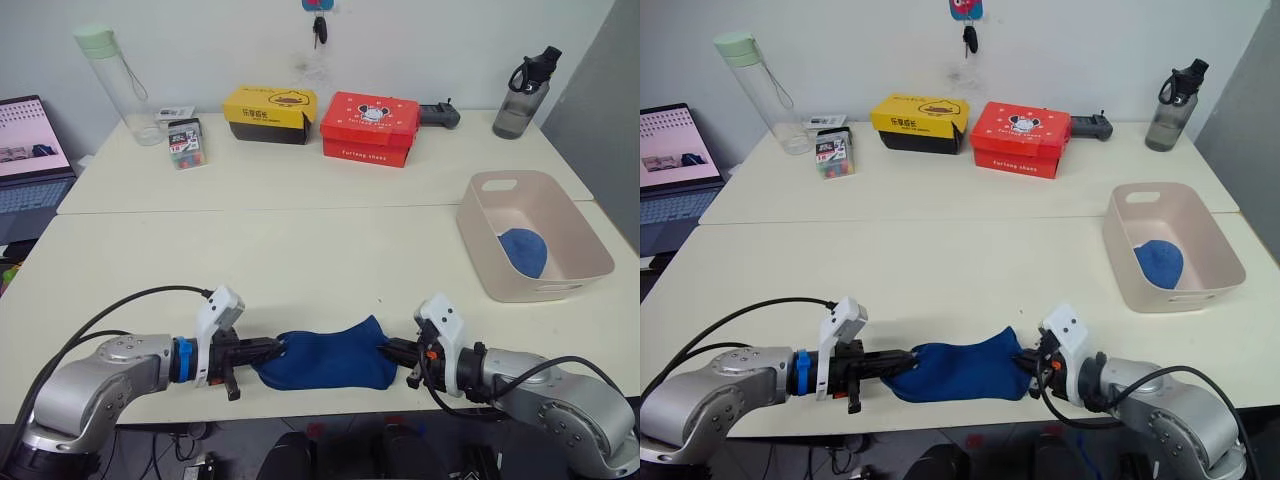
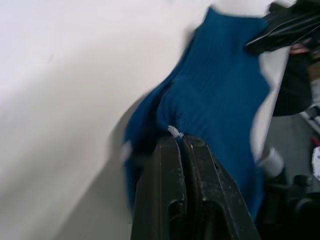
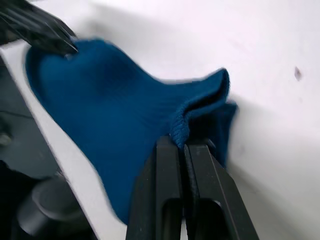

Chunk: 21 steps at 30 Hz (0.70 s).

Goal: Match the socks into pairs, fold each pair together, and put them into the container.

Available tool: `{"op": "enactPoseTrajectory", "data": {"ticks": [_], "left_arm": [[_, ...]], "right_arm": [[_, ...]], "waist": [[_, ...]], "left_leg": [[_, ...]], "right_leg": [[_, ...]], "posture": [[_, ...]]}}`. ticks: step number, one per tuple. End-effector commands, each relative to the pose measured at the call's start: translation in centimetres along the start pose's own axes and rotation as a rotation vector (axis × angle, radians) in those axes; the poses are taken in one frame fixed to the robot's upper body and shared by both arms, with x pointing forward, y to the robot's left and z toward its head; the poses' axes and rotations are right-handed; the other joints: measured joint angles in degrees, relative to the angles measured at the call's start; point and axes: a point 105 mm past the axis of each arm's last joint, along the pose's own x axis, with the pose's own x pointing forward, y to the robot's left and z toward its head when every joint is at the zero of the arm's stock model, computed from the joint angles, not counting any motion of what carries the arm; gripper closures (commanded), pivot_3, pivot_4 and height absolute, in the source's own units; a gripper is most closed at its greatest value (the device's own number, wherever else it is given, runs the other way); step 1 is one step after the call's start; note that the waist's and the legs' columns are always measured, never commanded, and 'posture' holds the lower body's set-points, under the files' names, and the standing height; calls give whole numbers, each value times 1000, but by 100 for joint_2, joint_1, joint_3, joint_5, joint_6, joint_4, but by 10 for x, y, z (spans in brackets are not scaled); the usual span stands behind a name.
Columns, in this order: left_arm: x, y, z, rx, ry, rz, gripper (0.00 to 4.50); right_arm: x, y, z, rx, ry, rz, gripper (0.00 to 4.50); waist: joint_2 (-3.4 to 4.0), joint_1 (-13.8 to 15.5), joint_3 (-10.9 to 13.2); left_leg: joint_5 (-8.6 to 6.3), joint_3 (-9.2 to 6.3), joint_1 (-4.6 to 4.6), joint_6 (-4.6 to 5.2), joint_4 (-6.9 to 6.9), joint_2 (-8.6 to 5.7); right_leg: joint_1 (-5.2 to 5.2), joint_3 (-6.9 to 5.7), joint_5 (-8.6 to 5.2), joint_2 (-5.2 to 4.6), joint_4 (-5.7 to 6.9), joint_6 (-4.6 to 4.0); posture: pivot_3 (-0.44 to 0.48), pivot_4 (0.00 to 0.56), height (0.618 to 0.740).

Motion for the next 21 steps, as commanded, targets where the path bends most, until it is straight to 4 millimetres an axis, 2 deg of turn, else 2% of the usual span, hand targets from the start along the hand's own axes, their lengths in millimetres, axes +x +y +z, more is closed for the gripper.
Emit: {"op": "enactPoseTrajectory", "data": {"ticks": [1,4,11,16,21], "left_arm": [[-11,-12,16,0,-28,-33,4500],[-11,-13,4,-33,11,-19,4500],[-3,7,-19,-60,1,90,4500],[1,9,-22,-26,-19,93,4500],[-2,12,-29,-13,-8,99,4500]], "right_arm": [[-8,9,13,-8,-53,40,4476],[-7,5,8,12,-28,29,4476],[3,-7,1,9,8,-24,4476],[4,-9,-7,0,44,-32,4476],[3,-11,-14,0,68,-48,4476]], "waist": [[0,-1,0],[2,-4,0],[5,-2,2],[5,-2,2],[5,-1,2]], "left_leg": [[0,1,0,0,0,0],[0,1,1,-1,-1,0],[3,2,4,-6,0,0],[5,2,3,-8,-1,0],[5,3,3,-9,-2,0]], "right_leg": [[0,1,0,0,0,0],[-1,1,0,1,0,0],[1,1,0,0,-1,0],[2,1,0,0,-6,0],[2,2,0,0,-6,0]], "posture": [[0,150,740],[0,150,740],[0,150,740],[0,150,740],[0,150,740]]}}
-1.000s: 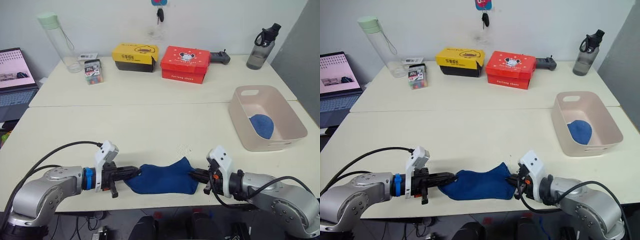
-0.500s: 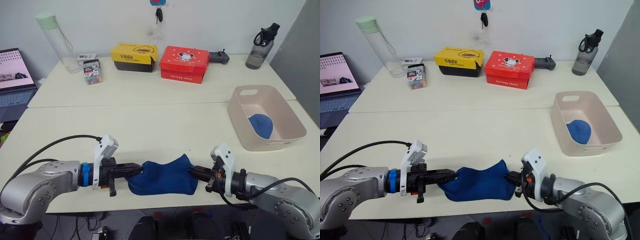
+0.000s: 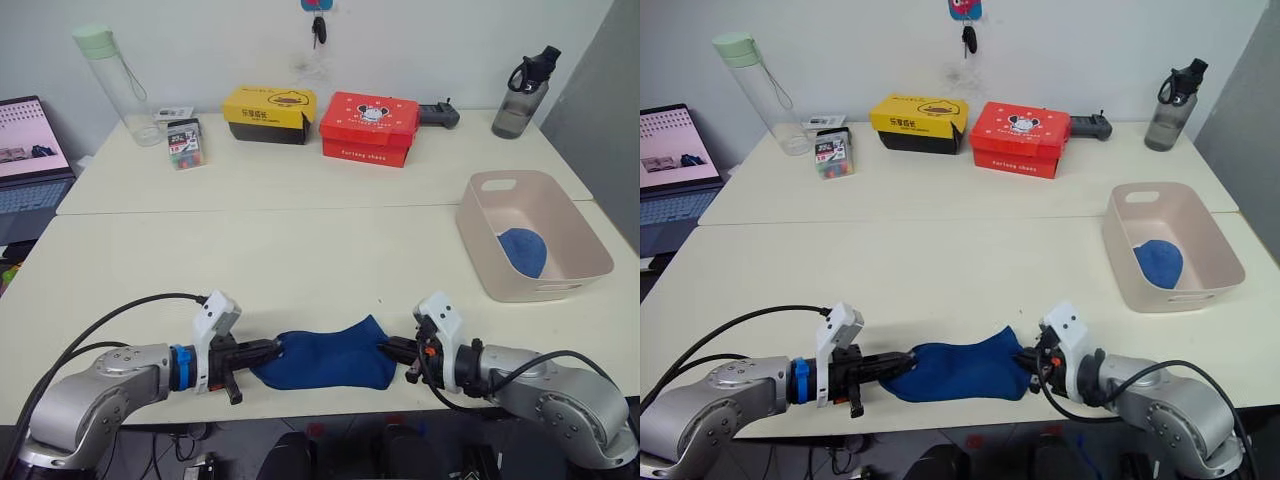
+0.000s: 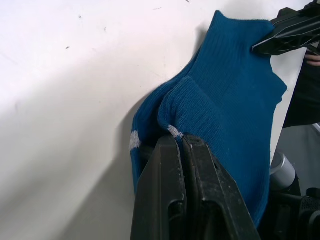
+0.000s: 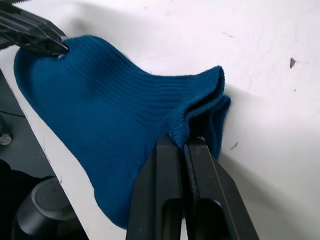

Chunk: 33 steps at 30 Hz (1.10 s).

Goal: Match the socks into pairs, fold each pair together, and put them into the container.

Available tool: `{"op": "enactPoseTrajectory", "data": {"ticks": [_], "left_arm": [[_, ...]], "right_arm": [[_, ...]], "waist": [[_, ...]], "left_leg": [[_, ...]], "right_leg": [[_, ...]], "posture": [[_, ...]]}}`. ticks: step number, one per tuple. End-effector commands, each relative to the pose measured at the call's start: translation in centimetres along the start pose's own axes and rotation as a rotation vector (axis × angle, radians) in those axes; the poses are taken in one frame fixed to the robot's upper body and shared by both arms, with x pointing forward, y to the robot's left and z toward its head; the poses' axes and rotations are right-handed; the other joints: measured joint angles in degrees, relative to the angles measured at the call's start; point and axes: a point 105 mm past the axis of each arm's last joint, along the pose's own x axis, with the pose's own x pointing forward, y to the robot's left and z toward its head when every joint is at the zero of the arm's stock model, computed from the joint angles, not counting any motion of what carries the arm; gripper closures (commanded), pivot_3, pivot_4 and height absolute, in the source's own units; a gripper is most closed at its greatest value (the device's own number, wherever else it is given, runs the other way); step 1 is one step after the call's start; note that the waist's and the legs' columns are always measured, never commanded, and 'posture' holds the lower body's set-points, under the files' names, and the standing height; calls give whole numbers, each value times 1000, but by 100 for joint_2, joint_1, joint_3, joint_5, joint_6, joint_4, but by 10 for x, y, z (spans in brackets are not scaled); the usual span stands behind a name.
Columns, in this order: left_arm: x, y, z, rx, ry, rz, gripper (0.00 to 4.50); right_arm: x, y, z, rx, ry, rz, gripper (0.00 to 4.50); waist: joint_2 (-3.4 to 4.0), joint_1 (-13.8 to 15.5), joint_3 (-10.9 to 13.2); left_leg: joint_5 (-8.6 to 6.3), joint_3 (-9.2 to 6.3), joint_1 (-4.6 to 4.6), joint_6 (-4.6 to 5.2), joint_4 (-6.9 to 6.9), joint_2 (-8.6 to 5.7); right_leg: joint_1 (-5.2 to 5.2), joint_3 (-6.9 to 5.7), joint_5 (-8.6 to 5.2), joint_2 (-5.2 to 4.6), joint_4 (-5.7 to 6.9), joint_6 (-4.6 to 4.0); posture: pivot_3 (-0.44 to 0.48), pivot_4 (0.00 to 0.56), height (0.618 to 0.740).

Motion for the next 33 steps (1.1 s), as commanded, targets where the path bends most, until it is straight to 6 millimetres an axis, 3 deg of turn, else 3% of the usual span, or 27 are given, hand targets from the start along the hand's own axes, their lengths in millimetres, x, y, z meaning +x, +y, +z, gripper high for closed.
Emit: {"op": "enactPoseTrajectory", "data": {"ticks": [1,7,9,12,16,20,24,27,30,33], "left_arm": [[-4,2,-1,28,-3,1,4500],[-1,9,-3,28,-10,23,4500],[1,11,-7,21,3,31,4500],[0,18,-5,19,-25,68,3810],[-5,21,-1,55,-43,71,2550],[-21,13,31,118,-186,39,1316],[-24,2,40,239,-147,-35,1305],[-17,-10,36,290,-86,-141,1939],[1,-15,26,347,-15,-217,2874],[23,-6,16,363,22,-229,3848]], "right_arm": [[-2,2,2,-19,-15,0,4476],[-4,5,0,-5,-24,8,4476],[-4,3,3,9,-47,-7,3985],[-6,4,7,5,-75,-4,3104],[-10,1,15,-3,-120,-22,1655],[-20,5,31,-44,-213,-11,151],[-21,10,44,-133,-255,6,64],[-15,17,50,-201,-263,59,0],[-1,24,42,-254,-214,129,601],[12,26,30,-269,-158,185,1676]], "waist": [[0,0,0],[0,0,0],[0,0,0],[0,1,0],[0,2,0],[0,3,0],[0,0,0],[2,0,1],[3,-3,2],[2,3,2]], "left_leg": [[0,-1,0,0,0,0],[-3,-2,0,5,0,0],[-4,-1,0,7,0,0],[-7,-1,0,12,0,0],[-7,-2,1,12,0,0],[-6,-3,-1,11,0,1],[-6,-2,0,11,0,1],[-1,1,1,1,0,0],[0,0,1,0,-2,0],[0,-1,1,1,0,-1]], "right_leg": [[0,-1,0,0,-1,0],[1,-1,0,0,-1,0],[1,-1,0,0,-1,0],[1,-1,0,0,-1,0],[2,-1,0,0,0,0],[1,-3,0,0,0,0],[1,-3,0,0,-1,0],[2,-2,0,0,-2,0],[4,-4,0,1,-4,0],[7,-4,0,0,-8,0]], "posture": [[0,150,740],[0,150,740],[0,150,740],[0,150,740],[0,150,740],[0,150,740],[0,150,740],[0,150,740],[0,150,740],[0,150,740]]}}
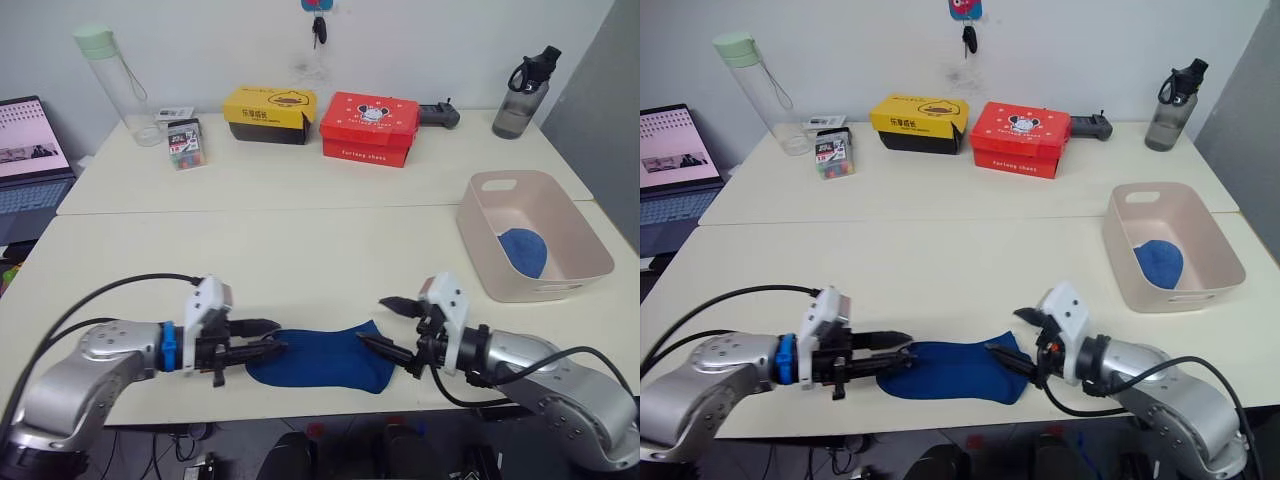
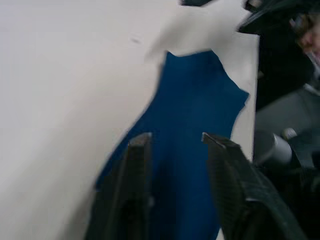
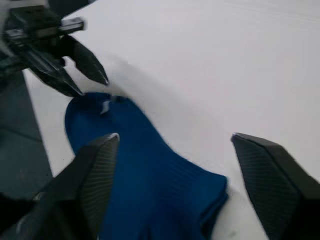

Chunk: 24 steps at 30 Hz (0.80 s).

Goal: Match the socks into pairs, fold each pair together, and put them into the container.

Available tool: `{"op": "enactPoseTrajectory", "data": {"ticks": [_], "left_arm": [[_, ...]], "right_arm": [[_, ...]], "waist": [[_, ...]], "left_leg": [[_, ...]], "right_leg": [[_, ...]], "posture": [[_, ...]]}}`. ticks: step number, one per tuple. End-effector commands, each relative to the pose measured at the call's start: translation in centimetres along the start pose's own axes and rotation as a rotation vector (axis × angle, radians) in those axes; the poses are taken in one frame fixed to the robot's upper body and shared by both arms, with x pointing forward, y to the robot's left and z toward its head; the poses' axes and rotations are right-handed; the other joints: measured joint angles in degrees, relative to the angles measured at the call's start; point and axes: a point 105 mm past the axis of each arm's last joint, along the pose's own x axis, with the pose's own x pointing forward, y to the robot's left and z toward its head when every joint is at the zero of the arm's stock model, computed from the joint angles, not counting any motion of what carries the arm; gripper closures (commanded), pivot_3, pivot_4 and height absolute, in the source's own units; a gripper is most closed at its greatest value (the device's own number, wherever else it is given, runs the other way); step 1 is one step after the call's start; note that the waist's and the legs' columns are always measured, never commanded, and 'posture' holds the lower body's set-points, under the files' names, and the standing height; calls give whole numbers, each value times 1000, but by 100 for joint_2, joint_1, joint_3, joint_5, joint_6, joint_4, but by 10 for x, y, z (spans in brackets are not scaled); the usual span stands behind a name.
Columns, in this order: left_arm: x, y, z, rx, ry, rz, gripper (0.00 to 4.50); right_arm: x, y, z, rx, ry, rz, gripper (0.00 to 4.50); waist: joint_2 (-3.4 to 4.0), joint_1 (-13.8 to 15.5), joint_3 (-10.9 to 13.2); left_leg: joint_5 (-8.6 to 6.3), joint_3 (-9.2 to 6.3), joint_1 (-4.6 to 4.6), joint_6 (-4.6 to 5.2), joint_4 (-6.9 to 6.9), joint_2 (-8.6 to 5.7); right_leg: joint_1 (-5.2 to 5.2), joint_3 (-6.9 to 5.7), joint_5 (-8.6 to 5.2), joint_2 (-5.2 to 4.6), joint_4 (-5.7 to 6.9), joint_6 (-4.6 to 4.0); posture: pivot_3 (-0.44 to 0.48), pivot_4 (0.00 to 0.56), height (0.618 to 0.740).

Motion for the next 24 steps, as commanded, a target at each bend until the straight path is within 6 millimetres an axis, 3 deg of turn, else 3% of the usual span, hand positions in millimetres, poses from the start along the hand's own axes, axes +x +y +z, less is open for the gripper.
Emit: {"op": "enactPoseTrajectory", "data": {"ticks": [1,3,8,13,17,20,24], "left_arm": [[15,10,-13,25,35,2,4130],[18,17,-26,24,79,23,4500],[17,23,-49,-51,141,46,4500],[19,24,-57,-67,159,67,4500],[19,19,-40,-22,103,47,4500],[18,14,-21,13,66,11,4500],[21,12,-30,20,112,-7,4500]], "right_arm": [[9,5,-6,-14,11,62,2029],[10,3,-19,-20,59,67,2758],[1,-2,-50,-43,174,35,4471],[-15,-10,-62,-45,206,-19,4471],[-21,1,-42,-23,106,38,4471],[-15,7,-16,-30,11,66,4471],[4,4,-5,-41,-20,58,4471]], "waist": [[0,1,0],[-2,-2,1],[0,-3,-3],[14,1,-28],[18,6,-30],[19,-11,-27],[20,-12,-25]], "left_leg": [[0,0,1,0,1,0],[0,0,1,1,1,0],[0,-2,1,1,0,1],[-10,-6,21,17,0,2],[-10,-13,23,19,0,2],[-10,-14,21,19,0,3],[-10,-15,19,18,0,4]], "right_leg": [[1,-1,0,0,1,0],[1,-1,0,1,0,0],[2,-1,0,1,-3,0],[28,-4,0,1,-9,0],[36,-10,0,1,-15,0],[34,-10,0,1,-13,0],[31,-10,0,3,-14,0]], "posture": [[0,150,740],[0,150,740],[0,150,740],[0,150,740],[0,150,740],[0,150,740],[0,150,740]]}}
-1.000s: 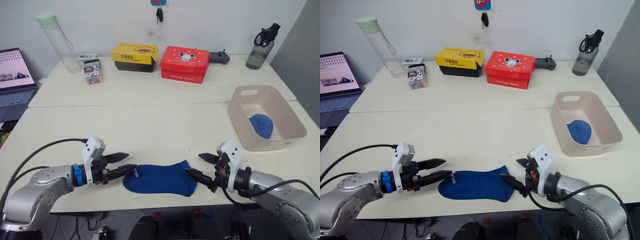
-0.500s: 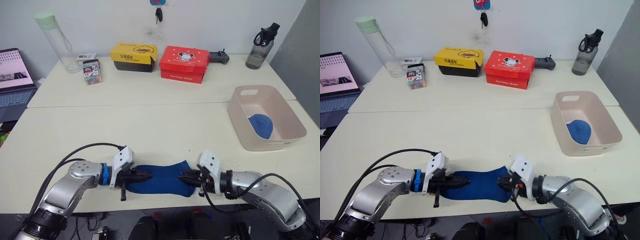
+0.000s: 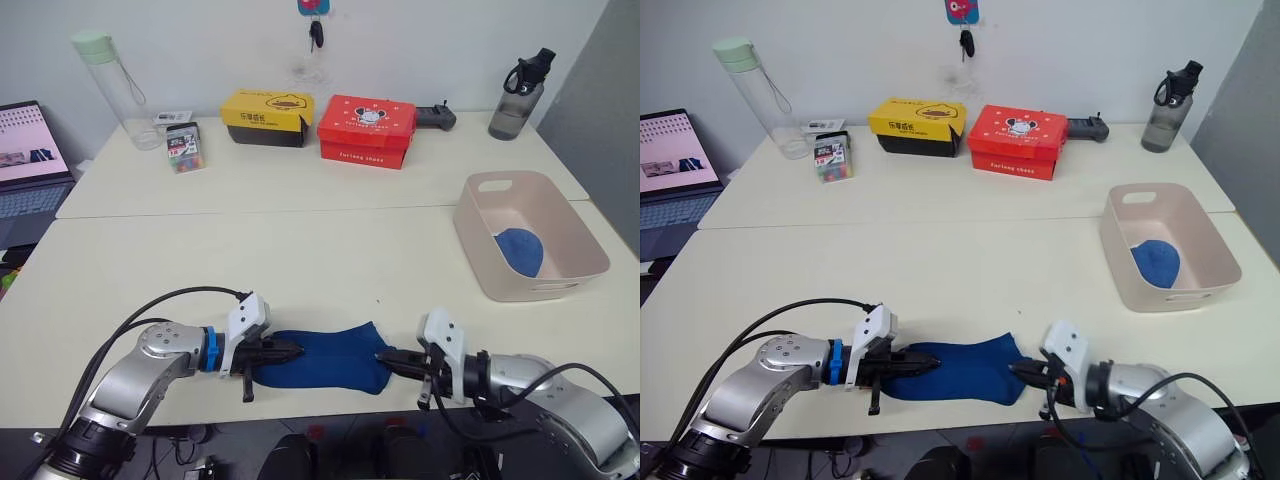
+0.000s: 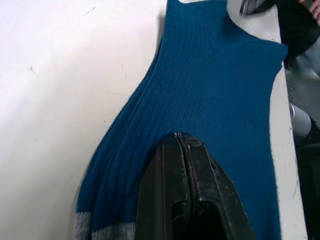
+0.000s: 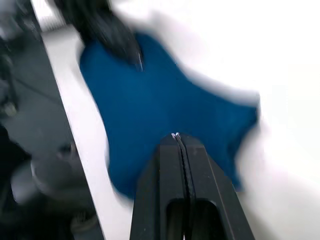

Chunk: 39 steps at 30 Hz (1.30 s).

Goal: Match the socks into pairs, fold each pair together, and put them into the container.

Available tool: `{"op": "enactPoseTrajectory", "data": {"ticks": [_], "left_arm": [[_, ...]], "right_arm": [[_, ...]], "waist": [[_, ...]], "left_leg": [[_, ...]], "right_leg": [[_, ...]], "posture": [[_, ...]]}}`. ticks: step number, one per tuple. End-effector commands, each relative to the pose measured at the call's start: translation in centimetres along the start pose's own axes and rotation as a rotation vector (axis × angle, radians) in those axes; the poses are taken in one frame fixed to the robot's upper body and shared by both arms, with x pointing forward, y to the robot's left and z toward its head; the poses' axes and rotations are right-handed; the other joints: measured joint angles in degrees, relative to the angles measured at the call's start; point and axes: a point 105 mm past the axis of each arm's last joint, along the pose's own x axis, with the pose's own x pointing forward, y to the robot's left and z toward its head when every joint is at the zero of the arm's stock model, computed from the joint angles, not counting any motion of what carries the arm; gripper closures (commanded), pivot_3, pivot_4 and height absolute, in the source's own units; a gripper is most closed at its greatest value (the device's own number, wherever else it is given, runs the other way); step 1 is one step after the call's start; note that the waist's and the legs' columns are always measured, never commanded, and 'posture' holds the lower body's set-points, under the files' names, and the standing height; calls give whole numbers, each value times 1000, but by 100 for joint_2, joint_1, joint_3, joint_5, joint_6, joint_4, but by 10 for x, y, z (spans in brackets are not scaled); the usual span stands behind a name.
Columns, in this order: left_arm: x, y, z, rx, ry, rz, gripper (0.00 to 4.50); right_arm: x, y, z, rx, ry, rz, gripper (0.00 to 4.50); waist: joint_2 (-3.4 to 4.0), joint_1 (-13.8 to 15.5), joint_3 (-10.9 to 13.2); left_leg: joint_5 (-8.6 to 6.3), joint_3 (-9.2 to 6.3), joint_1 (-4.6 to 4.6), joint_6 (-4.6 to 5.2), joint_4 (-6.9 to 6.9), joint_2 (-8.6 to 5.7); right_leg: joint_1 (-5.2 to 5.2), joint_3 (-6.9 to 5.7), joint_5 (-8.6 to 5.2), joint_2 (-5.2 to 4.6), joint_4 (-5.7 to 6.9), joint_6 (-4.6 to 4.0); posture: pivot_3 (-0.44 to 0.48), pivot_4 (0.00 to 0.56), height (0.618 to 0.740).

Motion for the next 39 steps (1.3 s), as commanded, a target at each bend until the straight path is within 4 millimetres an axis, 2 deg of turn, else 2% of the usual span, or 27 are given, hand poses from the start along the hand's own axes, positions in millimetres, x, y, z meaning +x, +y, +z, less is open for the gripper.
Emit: {"op": "enactPoseTrajectory", "data": {"ticks": [1,4,7,11,13,14,17,19,22,25,26,27,29,33,38,39], "left_arm": [[3,-3,-8,14,42,-14,4500],[8,-1,-14,-5,48,-3,4500],[9,0,-17,-2,58,-6,4500],[8,2,-18,-11,60,-7,4500],[8,4,-18,-8,57,0,4500],[8,5,-18,-7,52,4,4500],[9,5,-8,24,21,-8,4500],[7,3,7,76,-5,-33,4500],[6,0,21,128,-26,-67,4500],[6,-6,28,142,-43,-113,4500],[7,-9,30,143,-52,-133,4500],[9,-12,32,136,-59,-155,4500],[13,-16,26,144,-41,-181,4500],[22,-7,11,161,-8,-137,4500],[24,-7,5,181,8,-140,4500],[23,-8,5,182,7,-140,4500]], "right_arm": [[14,-2,6,-25,-6,-11,4471],[23,-21,-12,-46,91,-80,4471],[20,-30,-25,-48,148,-103,4471],[-4,-30,-48,-20,227,-101,4471],[-14,-26,-52,-31,240,-90,4471],[-16,-23,-50,-44,226,-75,4471],[-15,-13,-21,-29,85,-57,4471],[-18,-11,-6,-31,40,-68,4471],[-26,-9,1,-13,32,-67,4471],[-34,-17,-2,45,40,-125,4471],[-36,-18,-3,63,39,-129,4128],[-36,-16,-6,69,51,-123,3980],[-33,-14,-14,70,82,-130,3360],[-22,-12,-30,66,131,-163,1978],[-11,-9,-45,51,196,-186,1978],[-9,-6,-46,30,203,-173,2165]], "waist": [[0,8,0],[0,20,0],[0,35,0],[7,50,-5],[5,53,-10],[6,50,-12],[6,42,-12],[9,37,-7],[5,42,-5],[4,40,-4],[5,39,-3],[5,39,-3],[5,38,-3],[5,34,-3],[5,27,-4],[4,27,-4]], "left_leg": [[0,0,-1,-1,0,0],[7,0,-3,-12,-1,-2],[8,1,-3,-14,1,-6],[7,-1,-2,-13,1,-6],[1,-2,2,-2,1,-6],[0,-5,6,0,0,-5],[-2,-8,10,4,0,-3],[-2,-7,9,4,0,-3],[-2,-10,4,3,2,-4],[-1,-11,-1,2,1,-4],[3,-11,-2,-5,1,-4],[3,-10,-2,-6,0,-4],[3,-10,-2,-4,0,-3],[-3,-9,0,6,0,-4],[3,-9,-1,-6,0,-4],[4,-9,1,-6,0,-4]], "right_leg": [[-1,-1,0,0,-2,0],[-1,-1,0,-1,-10,0],[0,0,0,-4,-11,0],[5,-2,0,-5,-12,0],[16,-5,0,-5,-18,0],[22,-7,0,-4,-20,0],[27,-10,0,-4,-19,0],[25,-9,0,-4,-15,0],[23,-12,0,-4,-19,0],[24,-15,0,-4,-30,0],[24,-15,0,-4,-32,0],[23,-14,0,-4,-33,0],[24,-14,0,-4,-33,0],[24,-13,1,-3,-31,1],[22,-12,1,-2,-32,1],[25,-12,1,-2,-32,1]], "posture": [[0,150,740],[0,150,740],[0,150,740],[0,150,740],[0,150,740],[0,150,740],[0,150,740],[0,150,740],[0,150,740],[0,150,740],[0,150,740],[0,150,740],[0,150,740],[0,150,740],[0,150,740],[0,150,740]]}}
